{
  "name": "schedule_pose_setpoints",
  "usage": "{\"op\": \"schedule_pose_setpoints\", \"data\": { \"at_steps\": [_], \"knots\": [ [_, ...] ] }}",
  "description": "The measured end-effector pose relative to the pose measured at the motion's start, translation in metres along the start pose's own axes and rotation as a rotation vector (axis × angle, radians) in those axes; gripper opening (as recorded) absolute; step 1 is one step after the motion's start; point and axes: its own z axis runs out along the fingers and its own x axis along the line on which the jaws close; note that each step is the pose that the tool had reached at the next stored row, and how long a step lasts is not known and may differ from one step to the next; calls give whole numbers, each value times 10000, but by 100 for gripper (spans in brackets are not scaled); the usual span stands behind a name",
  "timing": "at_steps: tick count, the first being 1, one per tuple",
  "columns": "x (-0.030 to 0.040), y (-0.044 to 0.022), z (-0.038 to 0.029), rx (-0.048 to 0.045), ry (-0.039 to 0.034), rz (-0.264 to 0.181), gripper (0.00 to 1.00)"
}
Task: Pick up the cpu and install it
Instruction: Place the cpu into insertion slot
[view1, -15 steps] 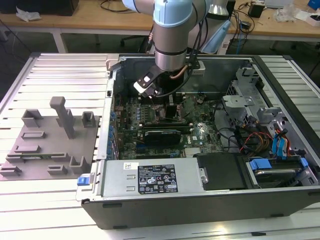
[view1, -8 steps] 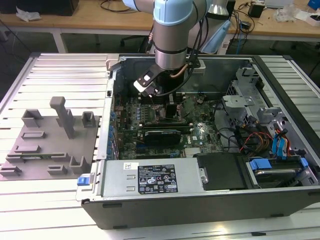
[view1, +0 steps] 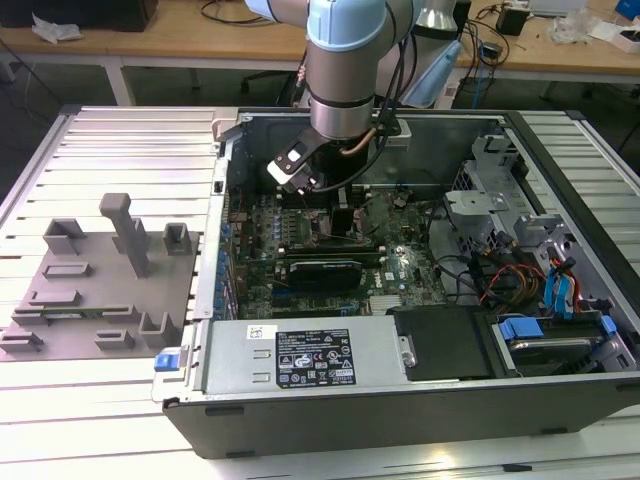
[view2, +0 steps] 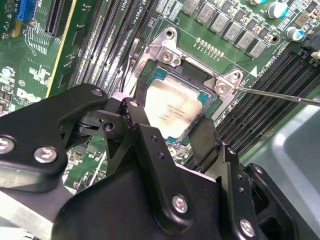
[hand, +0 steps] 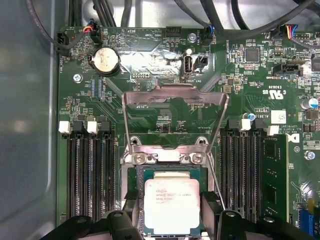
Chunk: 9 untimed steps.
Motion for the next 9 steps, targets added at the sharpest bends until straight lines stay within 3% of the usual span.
{"op": "schedule_pose_setpoints", "data": {
  "at_steps": [6,7,9],
  "knots": [
    [2,0,0,-1,1,1,60],
    [2,0,0,-1,1,1,53],
    [2,0,0,-1,0,1,53]
  ]
}}
